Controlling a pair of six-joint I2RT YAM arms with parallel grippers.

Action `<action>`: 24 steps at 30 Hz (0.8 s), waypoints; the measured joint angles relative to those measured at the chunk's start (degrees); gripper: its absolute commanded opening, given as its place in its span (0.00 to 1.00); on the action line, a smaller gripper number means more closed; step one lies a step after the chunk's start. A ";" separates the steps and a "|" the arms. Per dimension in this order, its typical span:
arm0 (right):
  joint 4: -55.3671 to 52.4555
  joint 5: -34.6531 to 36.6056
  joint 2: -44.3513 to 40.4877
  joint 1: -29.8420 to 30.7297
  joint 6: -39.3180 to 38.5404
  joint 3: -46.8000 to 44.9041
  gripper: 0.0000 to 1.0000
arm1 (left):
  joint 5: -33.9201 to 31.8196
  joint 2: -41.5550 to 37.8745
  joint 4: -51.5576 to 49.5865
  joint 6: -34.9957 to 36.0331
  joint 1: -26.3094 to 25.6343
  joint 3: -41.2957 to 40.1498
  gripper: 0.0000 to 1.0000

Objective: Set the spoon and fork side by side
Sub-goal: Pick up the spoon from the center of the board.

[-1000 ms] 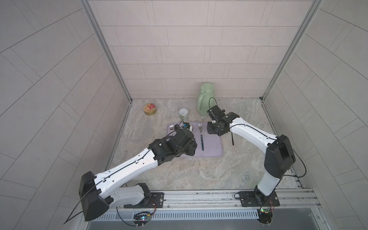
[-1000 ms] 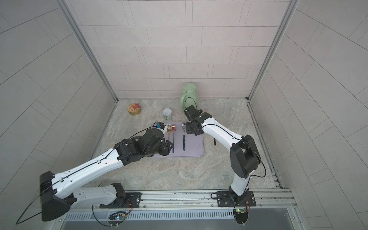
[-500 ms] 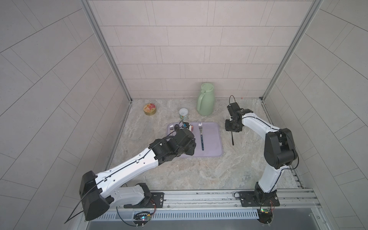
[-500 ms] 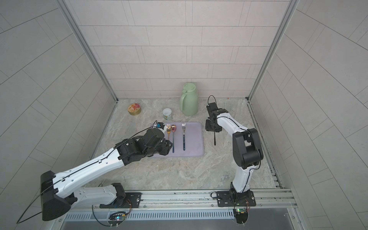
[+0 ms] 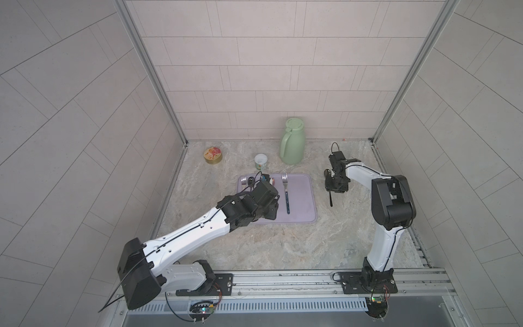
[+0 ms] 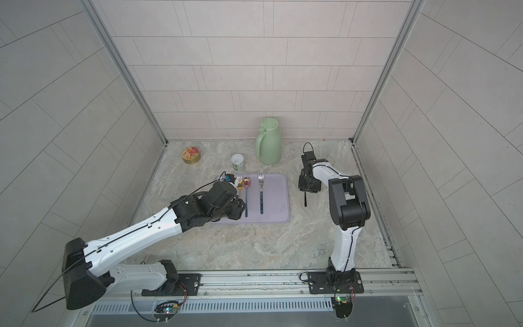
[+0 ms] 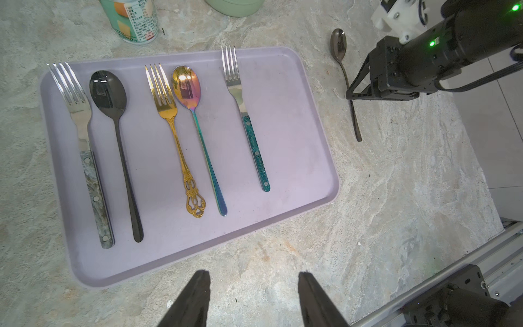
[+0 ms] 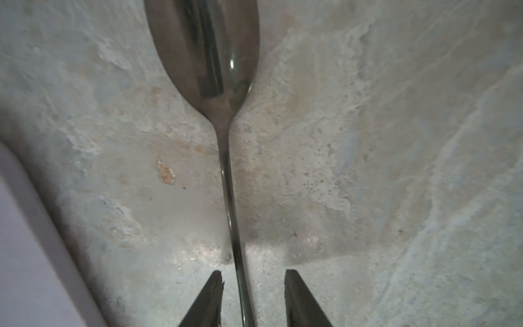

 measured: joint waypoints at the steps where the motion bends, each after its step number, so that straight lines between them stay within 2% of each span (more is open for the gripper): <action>1: 0.15 -0.33 0.37 0.00 -0.04 0.00 0.34 | 0.02 0.00 0.00 0.00 0.07 0.00 0.52; 6: 0.66 -1.18 0.96 0.04 -0.52 0.31 0.12 | 0.07 -0.02 0.00 0.00 0.37 -0.04 0.52; 10: 0.44 -1.68 1.11 0.00 -0.85 0.66 0.03 | 0.11 -0.15 0.04 0.00 0.52 -0.57 0.52; 17: -2.54 -0.94 0.15 1.05 -0.66 0.76 0.02 | 0.35 -0.61 0.04 0.00 0.83 -1.14 0.52; 24: -7.85 0.11 -6.69 4.44 0.98 1.53 0.02 | 0.28 -2.54 -0.07 0.20 1.25 -1.68 0.52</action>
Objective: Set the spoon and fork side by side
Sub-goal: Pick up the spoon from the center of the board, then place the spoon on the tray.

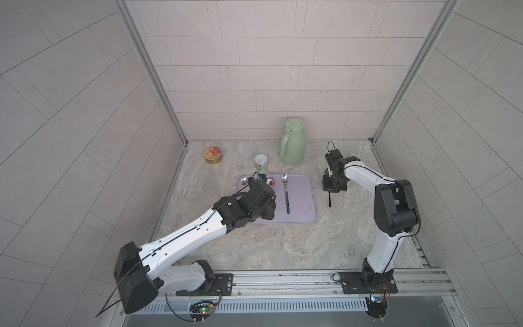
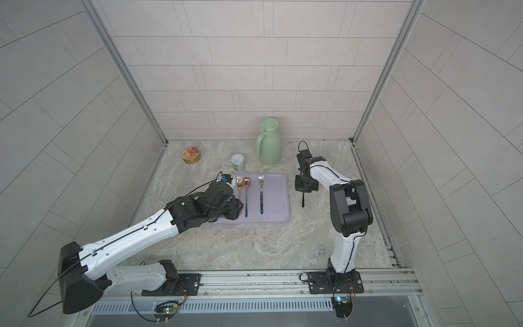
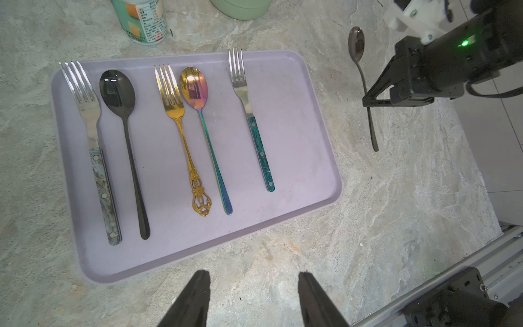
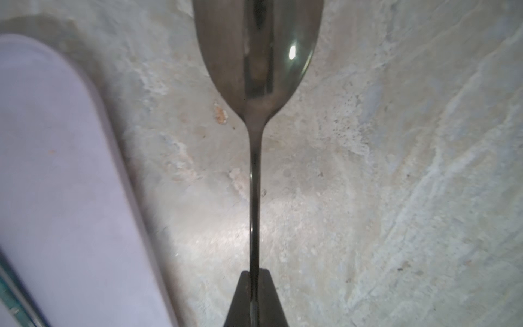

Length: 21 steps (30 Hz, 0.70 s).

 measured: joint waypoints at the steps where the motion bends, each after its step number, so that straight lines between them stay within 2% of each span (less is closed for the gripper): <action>1: -0.39 -0.02 -0.96 0.61 0.39 0.28 0.02 | 0.00 -0.42 -0.02 0.02 0.11 -0.20 0.52; 6: -1.66 -0.28 -4.24 5.09 3.04 2.21 0.04 | -0.02 -2.51 -0.17 0.17 0.81 -0.85 0.52; 12: -2.29 -0.48 -4.02 11.43 6.93 3.74 0.04 | -0.07 -4.33 -0.55 0.22 1.16 -1.16 0.52; 21: -2.03 -0.70 4.35 18.60 11.10 8.81 0.04 | -0.28 -6.27 -1.60 0.50 1.70 -1.88 0.53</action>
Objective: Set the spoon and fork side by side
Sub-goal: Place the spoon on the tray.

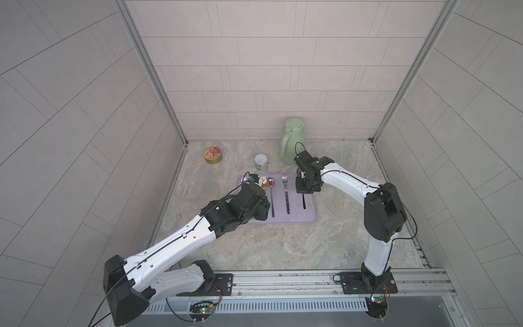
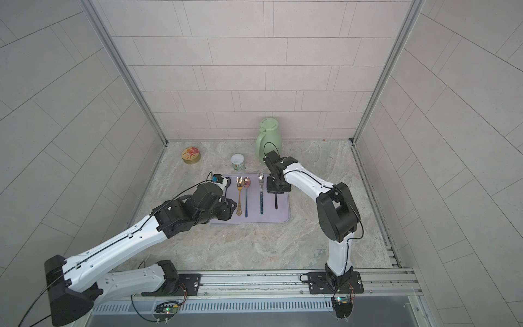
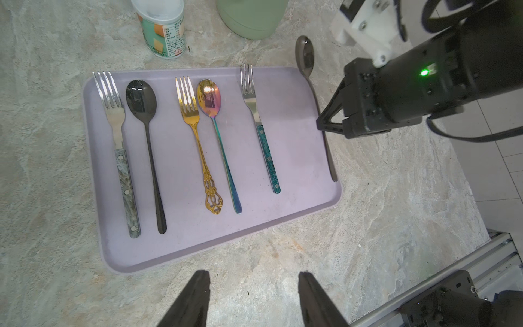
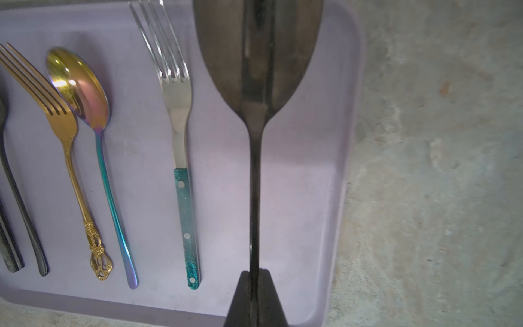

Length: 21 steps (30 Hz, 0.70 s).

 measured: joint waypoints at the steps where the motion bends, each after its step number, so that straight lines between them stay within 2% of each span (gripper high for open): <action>1: 0.17 0.00 1.16 0.44 0.17 0.39 0.04 | 0.00 -0.24 -0.07 0.17 0.07 -0.09 0.53; 8: 0.74 -0.04 6.12 1.77 1.14 1.92 0.04 | 0.00 -1.03 -0.35 0.63 0.46 -0.20 0.53; 21: 1.55 -0.02 9.18 2.56 2.32 2.01 0.04 | 0.28 -1.05 -0.39 0.79 1.22 -0.20 0.53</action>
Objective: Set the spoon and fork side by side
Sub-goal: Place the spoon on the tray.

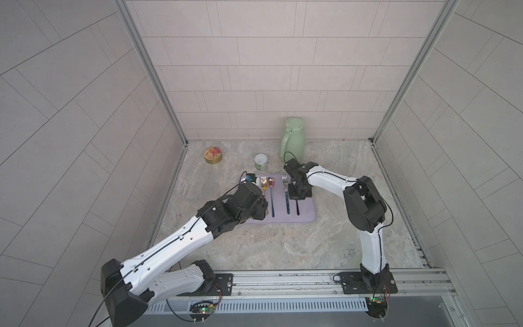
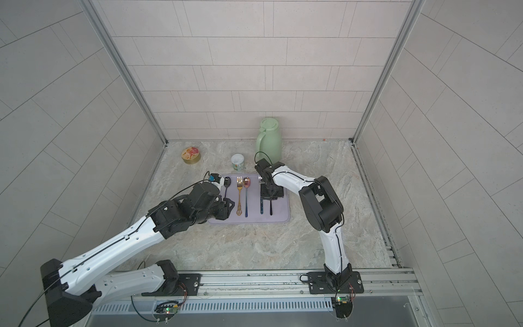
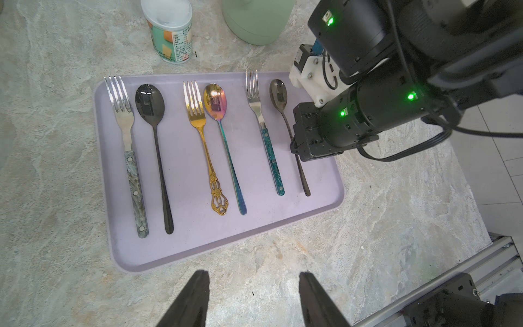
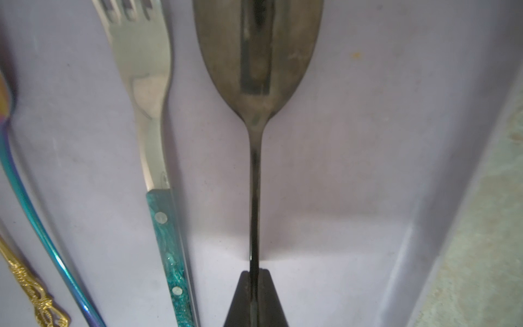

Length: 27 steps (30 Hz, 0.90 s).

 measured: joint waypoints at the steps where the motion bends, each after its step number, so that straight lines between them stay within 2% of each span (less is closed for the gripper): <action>1: 0.09 0.00 0.13 0.04 0.00 0.00 0.04 | 0.02 0.00 0.00 0.00 0.02 0.00 0.53; 5: 0.37 0.02 0.52 0.26 -0.02 0.00 0.10 | 0.09 0.00 0.00 0.00 0.22 0.00 0.53; 10: 0.31 0.00 0.55 0.66 -0.04 0.00 0.36 | 0.22 0.04 0.02 0.00 0.37 0.00 0.53; 15: -0.50 0.70 -0.92 0.72 0.17 0.00 0.47 | -0.02 0.44 1.18 -0.04 0.83 -0.02 0.53; 20: -1.22 3.65 -8.39 0.68 -1.22 -0.22 0.66 | -4.31 1.33 4.92 -0.02 2.25 -0.35 0.53; 24: 0.90 6.82 -16.90 -0.44 -2.40 -2.36 0.74 | -9.70 1.75 10.14 0.87 5.53 -1.95 0.55; 27: 3.87 9.53 -21.57 -2.71 -4.39 -5.20 0.77 | -13.57 1.92 14.62 2.78 9.92 -3.37 0.57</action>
